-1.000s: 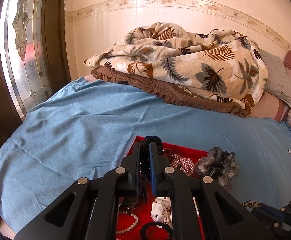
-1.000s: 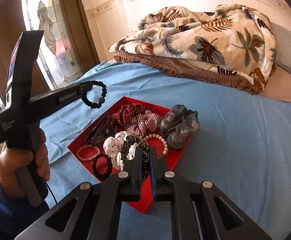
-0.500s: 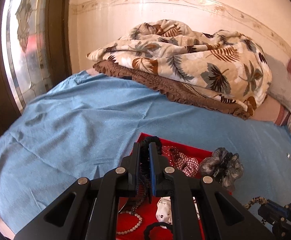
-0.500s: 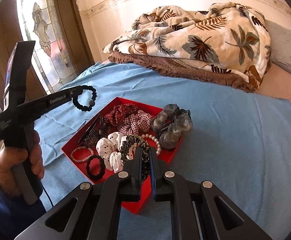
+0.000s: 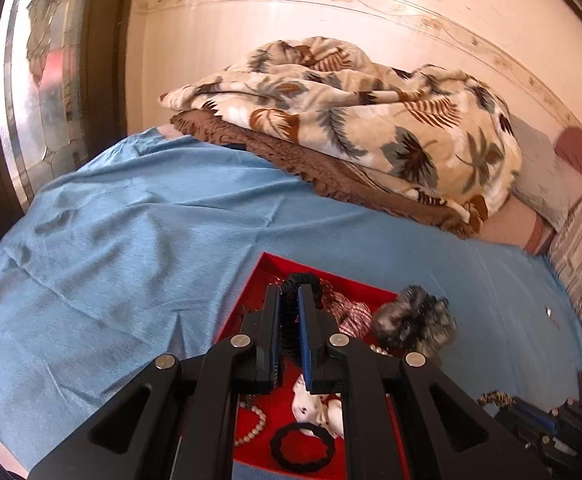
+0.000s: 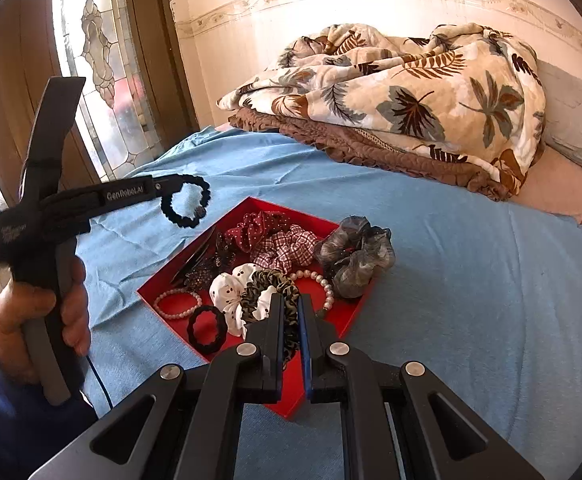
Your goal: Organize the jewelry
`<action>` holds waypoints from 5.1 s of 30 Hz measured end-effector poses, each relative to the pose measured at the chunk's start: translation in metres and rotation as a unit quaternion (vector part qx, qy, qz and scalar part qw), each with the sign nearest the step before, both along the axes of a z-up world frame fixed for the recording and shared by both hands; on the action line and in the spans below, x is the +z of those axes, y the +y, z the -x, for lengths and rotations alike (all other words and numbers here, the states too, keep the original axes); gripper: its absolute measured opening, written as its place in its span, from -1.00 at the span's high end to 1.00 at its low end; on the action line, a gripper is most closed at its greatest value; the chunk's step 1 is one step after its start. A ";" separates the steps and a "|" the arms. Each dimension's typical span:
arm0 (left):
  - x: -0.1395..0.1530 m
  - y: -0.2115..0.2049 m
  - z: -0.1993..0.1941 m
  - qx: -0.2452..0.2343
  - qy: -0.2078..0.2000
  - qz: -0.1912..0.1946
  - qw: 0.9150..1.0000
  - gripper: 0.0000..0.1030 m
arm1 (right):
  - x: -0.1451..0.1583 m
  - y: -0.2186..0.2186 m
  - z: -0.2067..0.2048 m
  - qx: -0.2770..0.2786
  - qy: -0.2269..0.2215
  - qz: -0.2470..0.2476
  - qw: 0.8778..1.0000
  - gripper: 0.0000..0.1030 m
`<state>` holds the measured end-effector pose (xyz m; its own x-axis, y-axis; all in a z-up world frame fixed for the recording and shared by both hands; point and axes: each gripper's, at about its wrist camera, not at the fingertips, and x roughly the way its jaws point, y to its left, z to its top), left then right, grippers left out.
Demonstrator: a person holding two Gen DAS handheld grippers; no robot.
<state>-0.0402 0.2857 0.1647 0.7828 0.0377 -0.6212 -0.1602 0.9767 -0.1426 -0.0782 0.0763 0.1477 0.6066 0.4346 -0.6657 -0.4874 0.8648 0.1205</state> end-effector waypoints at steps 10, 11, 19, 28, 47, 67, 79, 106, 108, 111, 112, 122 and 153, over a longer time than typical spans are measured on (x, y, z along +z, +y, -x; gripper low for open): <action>-0.008 -0.044 0.019 -0.046 0.013 -0.039 0.998 0.82 | -0.003 -0.003 0.002 -0.013 0.006 0.008 1.000 0.85; -0.009 -0.046 0.020 -0.048 0.015 -0.041 0.998 0.82 | -0.003 -0.004 0.001 -0.015 0.007 0.007 1.000 0.85; -0.026 -0.059 0.030 -0.062 0.042 -0.041 0.996 0.82 | -0.004 -0.012 -0.006 -0.029 0.015 0.003 0.999 0.85; -0.038 -0.067 0.027 -0.073 0.060 -0.041 0.995 0.82 | -0.010 -0.013 -0.024 -0.024 0.036 -0.003 0.999 0.85; -0.068 -0.078 0.012 -0.089 0.105 -0.046 0.989 0.82 | -0.029 -0.008 -0.068 -0.007 0.099 -0.054 0.994 0.85; -0.090 -0.069 0.001 -0.078 0.147 -0.023 0.986 0.79 | -0.076 0.017 -0.100 0.017 0.148 -0.035 0.988 0.81; -0.076 -0.073 0.013 -0.098 0.129 -0.021 0.987 0.27 | -0.075 0.008 -0.088 0.009 0.140 -0.020 0.990 0.74; 0.014 -0.047 0.093 0.117 -0.117 -0.141 0.976 -1.00 | -0.026 -0.049 0.005 -0.050 0.041 -0.026 0.998 -0.01; 0.018 -0.048 0.103 0.122 -0.108 -0.142 0.976 -1.00 | -0.022 -0.054 0.016 -0.055 0.030 -0.022 0.998 -0.02; 0.021 -0.046 0.119 0.127 -0.095 -0.120 0.980 -1.00 | -0.019 -0.058 0.026 -0.057 0.017 -0.014 0.998 -0.05; 0.022 -0.047 0.124 0.128 -0.093 -0.113 0.981 -1.00 | -0.018 -0.060 0.031 -0.057 0.013 -0.013 0.998 -0.07; 0.016 -0.074 0.157 0.111 -0.038 -0.075 0.990 -1.00 | -0.015 -0.080 0.062 -0.079 -0.006 -0.018 0.997 -0.19; -0.019 -0.112 0.168 0.039 0.046 -0.121 0.991 -1.00 | -0.011 -0.089 0.105 -0.105 -0.077 0.019 0.991 -0.46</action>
<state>-0.2079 0.1732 0.1458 0.7127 0.2524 -0.6546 -0.2388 0.9646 0.1120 -0.1837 -0.0126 0.1368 0.7766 0.2634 -0.5724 -0.3054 0.9519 0.0237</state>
